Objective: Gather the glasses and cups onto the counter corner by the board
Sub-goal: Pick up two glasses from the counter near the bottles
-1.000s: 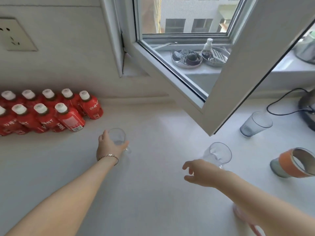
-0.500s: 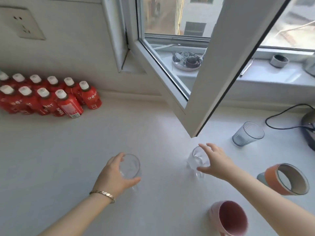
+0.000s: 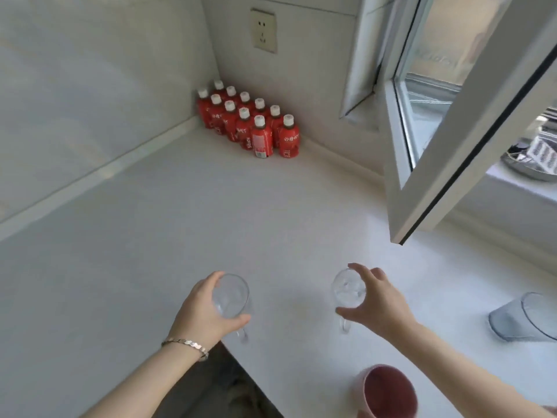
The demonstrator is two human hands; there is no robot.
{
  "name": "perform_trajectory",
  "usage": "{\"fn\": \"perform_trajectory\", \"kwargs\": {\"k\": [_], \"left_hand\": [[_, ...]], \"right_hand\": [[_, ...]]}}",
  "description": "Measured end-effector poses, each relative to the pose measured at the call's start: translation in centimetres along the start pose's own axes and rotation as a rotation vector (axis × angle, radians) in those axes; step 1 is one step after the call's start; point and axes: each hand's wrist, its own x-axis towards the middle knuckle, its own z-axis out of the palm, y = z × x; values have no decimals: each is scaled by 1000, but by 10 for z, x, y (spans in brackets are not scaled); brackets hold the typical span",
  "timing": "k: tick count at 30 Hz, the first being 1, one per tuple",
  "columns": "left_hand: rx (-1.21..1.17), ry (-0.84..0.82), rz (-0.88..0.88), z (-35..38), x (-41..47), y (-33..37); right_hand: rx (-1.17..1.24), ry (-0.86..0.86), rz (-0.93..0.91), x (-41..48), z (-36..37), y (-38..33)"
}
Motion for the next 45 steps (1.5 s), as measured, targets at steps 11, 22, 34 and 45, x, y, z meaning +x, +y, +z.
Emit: {"fn": "perform_trajectory", "kwargs": {"k": [11,22,34,45], "left_hand": [[-161,391,-351,-96,-177,-129],[-223,646,-609,-184,-392,-320],[-82,597,-724,-316,-506,-503],[-117,620,-916,-436,-466,-670]], "right_hand": [[-172,-281,-710,-79,78,-211],[-343,-470,-1018,-252,243,-376],[-413,-467,-1086,-367,374,-530],[-416,-556,-1084,-362,511,-675]]}}
